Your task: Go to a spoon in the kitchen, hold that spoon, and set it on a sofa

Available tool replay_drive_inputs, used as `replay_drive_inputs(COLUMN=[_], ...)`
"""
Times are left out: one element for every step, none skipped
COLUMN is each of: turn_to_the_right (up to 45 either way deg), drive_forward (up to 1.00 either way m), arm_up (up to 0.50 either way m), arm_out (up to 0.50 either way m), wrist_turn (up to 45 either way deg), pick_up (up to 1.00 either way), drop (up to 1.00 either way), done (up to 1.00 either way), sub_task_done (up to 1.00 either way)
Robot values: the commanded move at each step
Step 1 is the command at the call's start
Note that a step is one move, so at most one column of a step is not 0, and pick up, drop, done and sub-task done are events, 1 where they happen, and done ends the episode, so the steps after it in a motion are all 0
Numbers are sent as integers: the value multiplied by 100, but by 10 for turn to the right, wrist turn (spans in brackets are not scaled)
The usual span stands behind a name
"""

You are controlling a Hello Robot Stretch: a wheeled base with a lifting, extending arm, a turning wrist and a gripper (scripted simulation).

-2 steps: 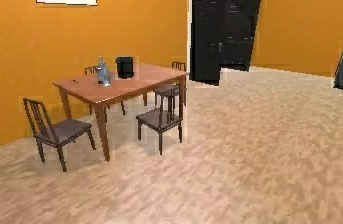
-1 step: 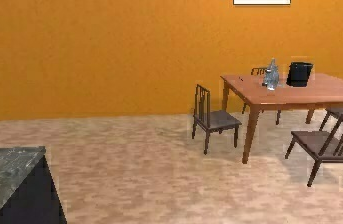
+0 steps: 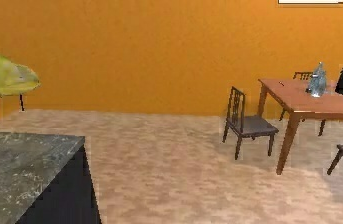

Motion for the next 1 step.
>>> replay_drive_inputs(turn_to_the_right=[0], drive_forward=[90], arm_up=[0], arm_out=[0], wrist_turn=[0], pick_up=[0], drop=[0], done=[0], sub_task_done=[0])
